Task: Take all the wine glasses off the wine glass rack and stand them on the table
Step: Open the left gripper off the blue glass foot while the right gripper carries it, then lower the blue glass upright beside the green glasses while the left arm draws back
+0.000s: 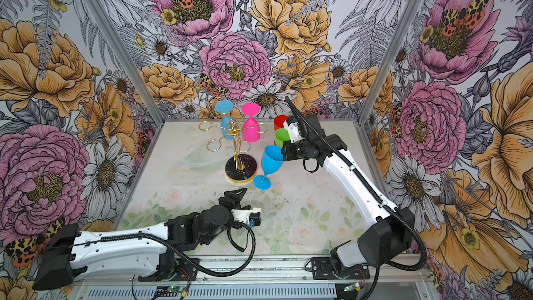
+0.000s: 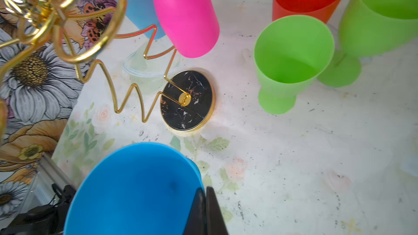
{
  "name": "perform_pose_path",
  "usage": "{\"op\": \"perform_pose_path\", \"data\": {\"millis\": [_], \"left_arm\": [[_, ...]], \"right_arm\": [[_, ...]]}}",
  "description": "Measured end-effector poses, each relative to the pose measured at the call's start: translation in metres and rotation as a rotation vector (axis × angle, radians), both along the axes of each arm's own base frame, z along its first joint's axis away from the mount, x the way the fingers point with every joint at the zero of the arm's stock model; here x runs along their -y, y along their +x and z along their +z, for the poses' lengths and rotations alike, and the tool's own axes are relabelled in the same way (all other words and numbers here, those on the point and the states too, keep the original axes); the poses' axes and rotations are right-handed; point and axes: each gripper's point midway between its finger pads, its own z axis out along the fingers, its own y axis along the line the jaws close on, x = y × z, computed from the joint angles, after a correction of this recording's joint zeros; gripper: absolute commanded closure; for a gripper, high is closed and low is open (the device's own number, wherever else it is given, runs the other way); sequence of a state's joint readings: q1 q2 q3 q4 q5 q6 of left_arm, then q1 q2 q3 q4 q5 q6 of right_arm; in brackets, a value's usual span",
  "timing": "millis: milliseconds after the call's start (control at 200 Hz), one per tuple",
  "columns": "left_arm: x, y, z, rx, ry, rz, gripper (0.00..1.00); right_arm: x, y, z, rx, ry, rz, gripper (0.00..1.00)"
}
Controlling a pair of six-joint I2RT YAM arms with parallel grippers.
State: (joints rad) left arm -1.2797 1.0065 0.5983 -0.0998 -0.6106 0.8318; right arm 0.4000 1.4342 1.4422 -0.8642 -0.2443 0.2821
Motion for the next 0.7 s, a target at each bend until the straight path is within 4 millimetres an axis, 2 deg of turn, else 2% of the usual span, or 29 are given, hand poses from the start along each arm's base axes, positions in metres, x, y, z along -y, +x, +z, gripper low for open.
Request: {"op": "perform_pose_path", "data": {"millis": [190, 375, 500, 701], "left_arm": [[-0.011, 0.002, 0.025, -0.109, -0.209, 0.092, 0.21], [-0.039, 0.013, 0.045, -0.21, -0.415, 0.211, 0.17], [-0.059, 0.021, 0.048, -0.274, -0.503, 0.286, 0.15], [-0.088, 0.04, 0.044, -0.362, -0.594, 0.416, 0.14]], "right_arm": [[0.026, 0.007, -0.017, 0.026, -0.133, -0.084, 1.0], [0.047, 0.013, -0.033, 0.042, -0.23, -0.151, 1.0], [0.063, 0.02, -0.04, 0.055, -0.269, -0.202, 1.0], [0.1, 0.035, -0.047, 0.07, -0.291, -0.318, 1.0]]}}
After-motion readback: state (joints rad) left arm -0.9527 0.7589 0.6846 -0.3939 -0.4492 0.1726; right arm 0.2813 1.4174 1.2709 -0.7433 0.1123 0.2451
